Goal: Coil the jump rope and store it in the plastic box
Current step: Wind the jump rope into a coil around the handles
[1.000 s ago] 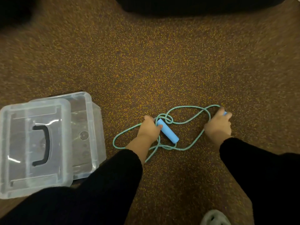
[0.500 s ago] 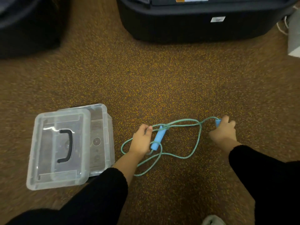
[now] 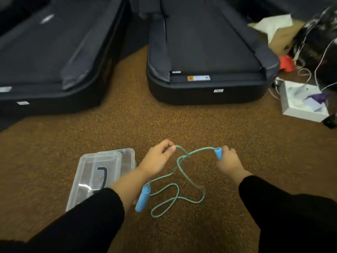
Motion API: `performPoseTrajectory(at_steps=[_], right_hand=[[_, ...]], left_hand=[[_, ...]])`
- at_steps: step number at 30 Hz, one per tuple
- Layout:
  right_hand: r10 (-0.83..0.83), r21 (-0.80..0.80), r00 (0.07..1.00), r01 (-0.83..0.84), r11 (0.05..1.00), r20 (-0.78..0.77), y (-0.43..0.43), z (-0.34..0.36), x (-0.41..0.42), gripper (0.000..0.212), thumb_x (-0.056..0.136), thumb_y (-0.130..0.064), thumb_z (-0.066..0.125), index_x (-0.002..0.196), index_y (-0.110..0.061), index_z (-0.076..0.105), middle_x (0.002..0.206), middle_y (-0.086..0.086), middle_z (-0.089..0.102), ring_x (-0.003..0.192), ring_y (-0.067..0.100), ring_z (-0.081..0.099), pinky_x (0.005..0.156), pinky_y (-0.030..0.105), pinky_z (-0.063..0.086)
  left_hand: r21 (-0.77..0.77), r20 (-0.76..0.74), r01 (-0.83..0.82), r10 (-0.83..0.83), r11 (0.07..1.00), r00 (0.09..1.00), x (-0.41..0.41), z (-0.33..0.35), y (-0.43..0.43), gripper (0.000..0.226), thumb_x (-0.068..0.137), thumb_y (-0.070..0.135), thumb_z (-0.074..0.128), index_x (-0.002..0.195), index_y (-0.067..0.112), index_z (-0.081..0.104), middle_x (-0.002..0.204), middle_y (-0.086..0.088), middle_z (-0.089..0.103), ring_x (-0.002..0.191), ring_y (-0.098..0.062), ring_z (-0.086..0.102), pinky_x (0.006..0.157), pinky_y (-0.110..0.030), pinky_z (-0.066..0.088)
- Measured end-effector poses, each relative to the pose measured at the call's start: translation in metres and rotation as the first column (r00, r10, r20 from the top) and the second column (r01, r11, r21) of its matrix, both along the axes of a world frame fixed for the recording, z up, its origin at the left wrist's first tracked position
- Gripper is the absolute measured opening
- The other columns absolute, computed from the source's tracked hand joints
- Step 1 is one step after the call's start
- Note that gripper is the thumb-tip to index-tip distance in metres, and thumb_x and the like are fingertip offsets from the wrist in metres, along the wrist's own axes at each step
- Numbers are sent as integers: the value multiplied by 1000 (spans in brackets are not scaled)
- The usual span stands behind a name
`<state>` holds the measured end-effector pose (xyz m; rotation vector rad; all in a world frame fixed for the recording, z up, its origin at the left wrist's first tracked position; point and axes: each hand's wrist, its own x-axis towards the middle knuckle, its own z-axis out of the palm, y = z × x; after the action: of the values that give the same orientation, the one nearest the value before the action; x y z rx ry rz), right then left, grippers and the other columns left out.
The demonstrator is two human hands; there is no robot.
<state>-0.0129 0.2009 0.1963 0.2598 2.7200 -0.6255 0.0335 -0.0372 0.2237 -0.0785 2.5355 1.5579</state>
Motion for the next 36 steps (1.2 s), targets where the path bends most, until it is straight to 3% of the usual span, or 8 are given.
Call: performPoseTrajectory(at_steps=[11, 16, 20, 23, 25, 31, 34, 36], right_hand=[[186, -13, 939, -198, 980, -290, -38, 169, 2, 44, 84, -6, 58, 126, -4, 44, 126, 19, 46, 112, 34, 52, 94, 37, 44], [257, -13, 904, -279, 960, -342, -42, 222, 15, 41, 84, -8, 58, 122, -2, 45, 123, 20, 49, 110, 34, 52, 82, 32, 39], [208, -160, 921, -272, 949, -329, -49, 261, 25, 24, 83, -12, 59, 98, -7, 41, 105, 16, 51, 85, 28, 51, 66, 30, 38], [137, -373, 949, -241, 896, -283, -55, 293, 30, 21, 85, -12, 55, 100, -7, 40, 85, 13, 54, 58, 21, 54, 50, 28, 44], [112, -479, 957, -234, 846, -269, -58, 316, 36, 22, 86, -12, 54, 103, -6, 41, 75, 10, 53, 52, 18, 50, 49, 29, 45], [125, -579, 936, -304, 756, -329, -61, 365, 48, 28, 91, -25, 55, 108, -11, 39, 73, 9, 50, 52, 18, 48, 46, 26, 44], [93, -657, 940, -298, 692, -329, -63, 377, 53, 38, 91, -43, 54, 107, -11, 41, 72, 9, 52, 51, 18, 51, 46, 26, 48], [65, -688, 945, -279, 670, -320, -64, 382, 55, 34, 91, -39, 54, 107, -12, 42, 72, 10, 55, 51, 19, 55, 47, 26, 49]], left_hand=[[-29, -272, -65, 54, 997, 961, -3, 175, -3, 22, 96, 31, 46, 75, 30, 52, 59, 4, 47, 51, -12, 42, 56, -32, 37], [-66, -368, -88, 58, 994, 928, 10, 230, 4, 19, 97, 30, 45, 90, 17, 57, 60, 3, 50, 50, -10, 43, 54, -27, 39], [-66, -393, -125, 90, 990, 915, 16, 265, 8, 19, 96, 30, 45, 93, 15, 56, 61, 4, 51, 49, -12, 44, 46, -24, 40], [-67, -406, -155, 115, 986, 907, 20, 288, 9, 20, 97, 30, 43, 95, 14, 55, 63, 3, 50, 49, -12, 45, 38, -18, 39], [-60, -414, -174, 134, 983, 900, 24, 302, 9, 21, 98, 29, 42, 96, 12, 55, 64, 3, 50, 50, -12, 45, 35, -17, 39], [161, -286, -184, 224, 970, 931, 30, 340, 7, 21, 100, 26, 39, 97, 12, 54, 61, 0, 40, 50, -13, 41, 35, -18, 39], [320, -174, -193, 258, 928, 950, 37, 356, 13, 26, 100, 25, 37, 81, 19, 54, 59, 1, 40, 49, -11, 39, 36, -15, 39], [390, -104, -198, 257, 899, 961, 43, 365, 19, 28, 99, 24, 38, 75, 20, 51, 53, 4, 44, 41, -8, 42, 38, -15, 40]])
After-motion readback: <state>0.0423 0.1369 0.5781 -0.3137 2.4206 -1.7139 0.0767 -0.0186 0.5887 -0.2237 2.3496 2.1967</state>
